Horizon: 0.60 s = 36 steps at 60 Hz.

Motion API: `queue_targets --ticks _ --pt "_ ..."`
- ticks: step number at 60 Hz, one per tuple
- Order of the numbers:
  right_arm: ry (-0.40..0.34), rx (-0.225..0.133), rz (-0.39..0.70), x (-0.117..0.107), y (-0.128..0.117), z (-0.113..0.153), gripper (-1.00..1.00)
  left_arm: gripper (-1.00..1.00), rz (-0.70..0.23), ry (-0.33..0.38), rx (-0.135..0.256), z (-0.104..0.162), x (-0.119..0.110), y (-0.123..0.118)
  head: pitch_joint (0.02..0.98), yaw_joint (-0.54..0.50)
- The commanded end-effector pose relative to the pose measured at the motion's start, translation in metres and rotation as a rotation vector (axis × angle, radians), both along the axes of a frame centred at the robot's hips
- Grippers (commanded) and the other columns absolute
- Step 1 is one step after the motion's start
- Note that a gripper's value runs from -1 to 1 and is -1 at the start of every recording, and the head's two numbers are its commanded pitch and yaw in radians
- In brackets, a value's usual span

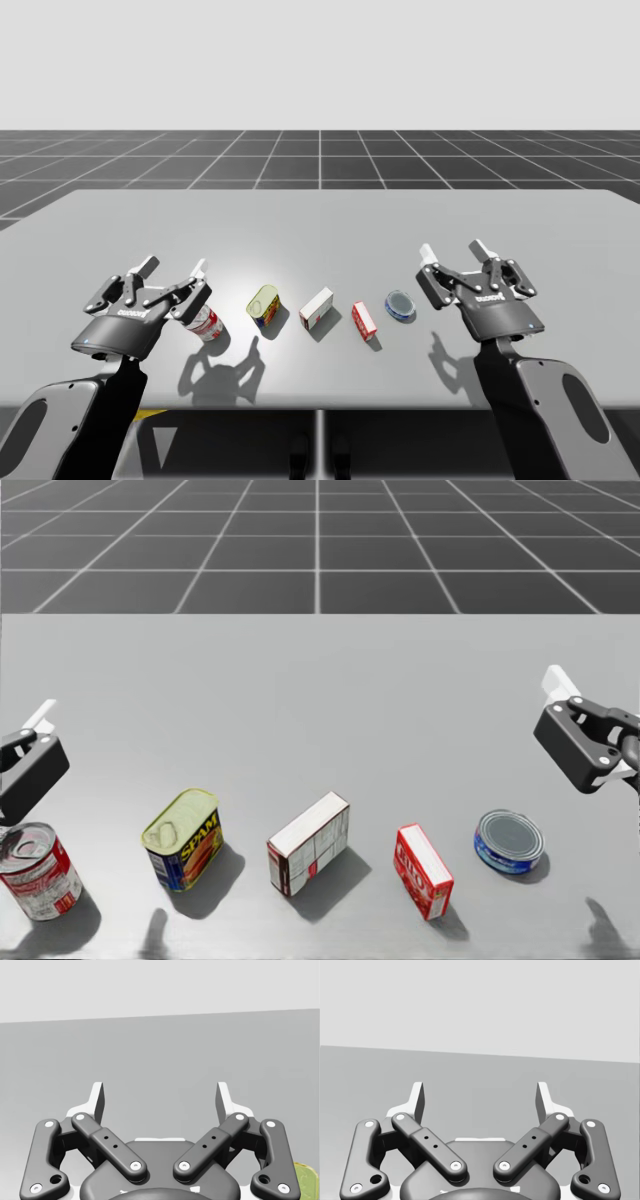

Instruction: Lift the pudding box off the table.

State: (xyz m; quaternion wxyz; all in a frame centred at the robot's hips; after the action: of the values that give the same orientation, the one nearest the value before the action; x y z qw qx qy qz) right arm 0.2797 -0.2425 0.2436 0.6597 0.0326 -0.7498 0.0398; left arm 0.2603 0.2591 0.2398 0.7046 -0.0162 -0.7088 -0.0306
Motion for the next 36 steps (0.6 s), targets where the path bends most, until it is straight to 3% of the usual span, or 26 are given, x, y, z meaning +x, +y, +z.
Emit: queue_targets --ticks 1,11,23,30,33,36 --pt "0.004 -0.012 0.003 0.000 0.001 -0.001 -1.00 -1.00 -0.004 0.001 0.005 0.000 0.000 0.000 0.752 -0.01" --pt "0.006 -0.014 0.006 0.000 0.001 0.000 -1.00 -1.00 -0.006 0.000 0.005 0.000 0.000 0.000 0.846 -0.01" --pt "0.006 -0.014 0.005 0.000 0.001 0.000 -1.00 -1.00 -0.014 -0.004 -0.007 0.002 0.000 -0.001 0.856 0.00" --pt "0.010 -0.015 0.004 0.000 0.001 -0.001 -1.00 -1.00 -0.063 -0.002 -0.058 0.010 -0.009 -0.005 0.848 0.00" --pt "0.013 -0.016 0.001 0.001 0.001 -0.002 -1.00 -1.00 -0.115 0.007 -0.106 0.018 -0.018 -0.009 0.841 0.00" --pt "0.015 -0.017 0.001 0.001 0.001 -0.002 -1.00 -1.00 -0.136 0.009 -0.101 0.024 -0.027 -0.014 0.838 0.00"
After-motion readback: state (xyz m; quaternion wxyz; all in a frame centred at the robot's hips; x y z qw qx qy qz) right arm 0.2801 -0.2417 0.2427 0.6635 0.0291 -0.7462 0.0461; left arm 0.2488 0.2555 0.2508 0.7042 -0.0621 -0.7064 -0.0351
